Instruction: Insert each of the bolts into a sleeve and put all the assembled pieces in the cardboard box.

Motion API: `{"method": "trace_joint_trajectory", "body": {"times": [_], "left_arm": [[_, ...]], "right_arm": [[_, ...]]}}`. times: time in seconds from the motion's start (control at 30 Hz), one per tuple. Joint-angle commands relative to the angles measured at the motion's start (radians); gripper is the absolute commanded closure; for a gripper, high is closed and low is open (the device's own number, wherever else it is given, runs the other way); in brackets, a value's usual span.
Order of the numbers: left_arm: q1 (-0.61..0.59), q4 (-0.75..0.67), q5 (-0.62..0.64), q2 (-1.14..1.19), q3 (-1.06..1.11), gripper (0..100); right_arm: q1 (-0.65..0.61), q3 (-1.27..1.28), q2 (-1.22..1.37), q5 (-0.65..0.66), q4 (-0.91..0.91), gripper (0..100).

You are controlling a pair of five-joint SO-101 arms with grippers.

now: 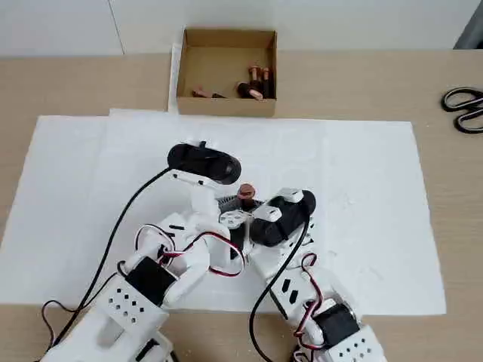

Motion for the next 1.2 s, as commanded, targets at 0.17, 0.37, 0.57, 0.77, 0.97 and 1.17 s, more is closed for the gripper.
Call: {"method": "trace_joint_trajectory", "body": {"times": [0.17,0.37,0.57,0.77,0.97,1.17], "left_arm": [[0.014,0.164,0.006,-0.011,-0.15,70],[-0.043,0.167,0.005,-0.012,-0.16,70],[-0.17,0.192,0.0,-0.012,-0.242,70],[-0.293,0.264,-0.052,-0.012,-0.286,70],[-0.423,0.52,-0.087,-0.011,-0.312,70],[-0.717,0.669,-0.328,-0.011,-0.438,70]], "right_arm": [[0.001,0.008,-0.027,-0.005,-0.019,99.5],[0.001,0.008,-0.025,-0.005,-0.019,99.5],[0.001,0.008,-0.024,-0.005,-0.019,99.5],[0.001,0.008,-0.021,-0.005,-0.019,99.5],[0.018,0.008,-0.019,-0.003,0.001,99.5],[0.119,-0.021,-0.019,-0.002,0.058,99.5]]}}
